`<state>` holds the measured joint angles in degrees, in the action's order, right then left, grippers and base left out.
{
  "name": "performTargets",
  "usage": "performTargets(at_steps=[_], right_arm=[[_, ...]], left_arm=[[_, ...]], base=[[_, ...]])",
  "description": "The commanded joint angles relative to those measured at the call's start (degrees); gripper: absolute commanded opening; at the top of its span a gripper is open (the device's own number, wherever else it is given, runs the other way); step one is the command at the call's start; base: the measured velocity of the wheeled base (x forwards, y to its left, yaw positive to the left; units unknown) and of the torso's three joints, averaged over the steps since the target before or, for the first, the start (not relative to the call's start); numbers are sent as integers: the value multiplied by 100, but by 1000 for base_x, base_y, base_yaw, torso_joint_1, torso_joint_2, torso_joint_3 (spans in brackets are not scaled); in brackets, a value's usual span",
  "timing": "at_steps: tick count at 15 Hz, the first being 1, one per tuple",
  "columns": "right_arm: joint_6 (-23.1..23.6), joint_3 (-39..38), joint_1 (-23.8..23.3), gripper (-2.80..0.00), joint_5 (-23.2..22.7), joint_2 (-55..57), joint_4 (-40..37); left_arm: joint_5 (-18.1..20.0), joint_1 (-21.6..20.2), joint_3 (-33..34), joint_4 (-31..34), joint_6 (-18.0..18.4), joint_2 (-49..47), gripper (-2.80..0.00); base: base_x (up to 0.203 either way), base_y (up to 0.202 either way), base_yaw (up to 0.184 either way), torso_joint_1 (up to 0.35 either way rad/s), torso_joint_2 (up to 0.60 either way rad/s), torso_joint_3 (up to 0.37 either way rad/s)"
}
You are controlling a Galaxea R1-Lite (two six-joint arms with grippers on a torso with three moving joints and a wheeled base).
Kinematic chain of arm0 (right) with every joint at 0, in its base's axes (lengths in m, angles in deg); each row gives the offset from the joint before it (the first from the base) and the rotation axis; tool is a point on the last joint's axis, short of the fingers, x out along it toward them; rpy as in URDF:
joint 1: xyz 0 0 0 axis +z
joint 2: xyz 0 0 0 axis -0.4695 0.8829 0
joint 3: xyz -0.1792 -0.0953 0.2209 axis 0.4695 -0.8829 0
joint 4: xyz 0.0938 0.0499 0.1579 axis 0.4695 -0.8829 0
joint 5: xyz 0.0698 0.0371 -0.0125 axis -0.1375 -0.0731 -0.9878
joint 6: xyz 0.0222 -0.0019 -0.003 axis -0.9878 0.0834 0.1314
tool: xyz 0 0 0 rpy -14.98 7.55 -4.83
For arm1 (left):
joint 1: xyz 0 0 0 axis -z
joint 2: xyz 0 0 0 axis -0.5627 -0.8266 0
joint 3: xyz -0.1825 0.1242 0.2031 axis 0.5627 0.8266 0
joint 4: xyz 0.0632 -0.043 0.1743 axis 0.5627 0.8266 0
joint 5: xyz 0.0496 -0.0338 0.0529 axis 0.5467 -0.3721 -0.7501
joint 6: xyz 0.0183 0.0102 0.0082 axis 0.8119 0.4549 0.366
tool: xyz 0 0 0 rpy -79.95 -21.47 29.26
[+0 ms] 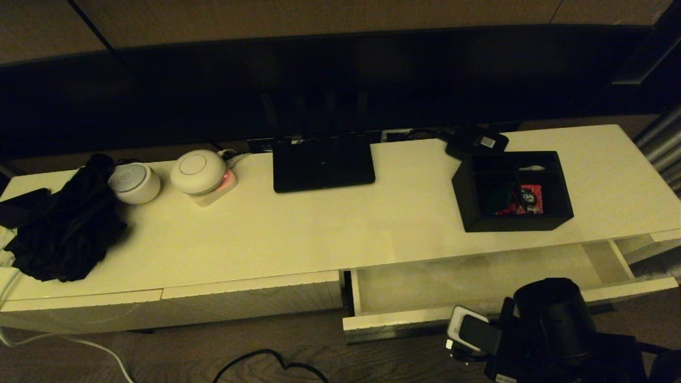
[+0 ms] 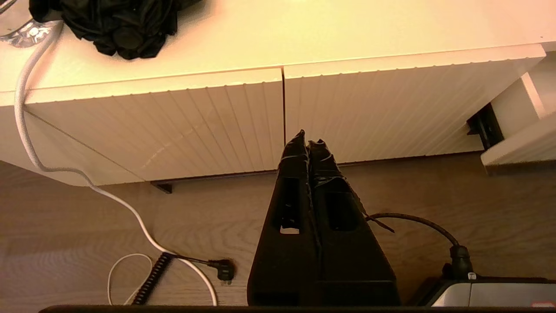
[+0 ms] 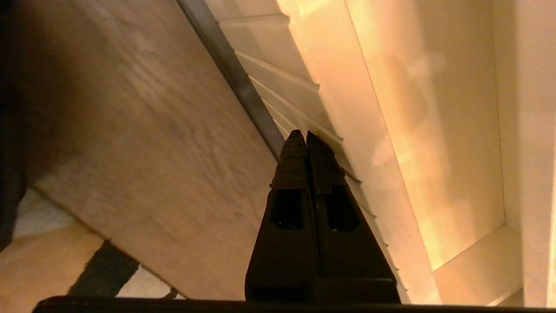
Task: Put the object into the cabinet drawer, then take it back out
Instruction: Close the drawer
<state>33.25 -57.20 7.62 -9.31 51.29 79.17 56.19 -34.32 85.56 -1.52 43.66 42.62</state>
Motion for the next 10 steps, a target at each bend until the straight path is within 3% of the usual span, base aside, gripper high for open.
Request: performTargets(at_steps=[1, 10], right_arm=[[38, 138, -92, -280, 9, 140, 35], [171, 784, -233, -280, -61, 569, 179]], left_arm=[[-5, -1, 18, -2, 0, 0, -280], [-5, -1, 18, -2, 0, 0, -280]], base=[[0, 0, 0, 0, 0, 0], [0, 0, 0, 0, 0, 0]])
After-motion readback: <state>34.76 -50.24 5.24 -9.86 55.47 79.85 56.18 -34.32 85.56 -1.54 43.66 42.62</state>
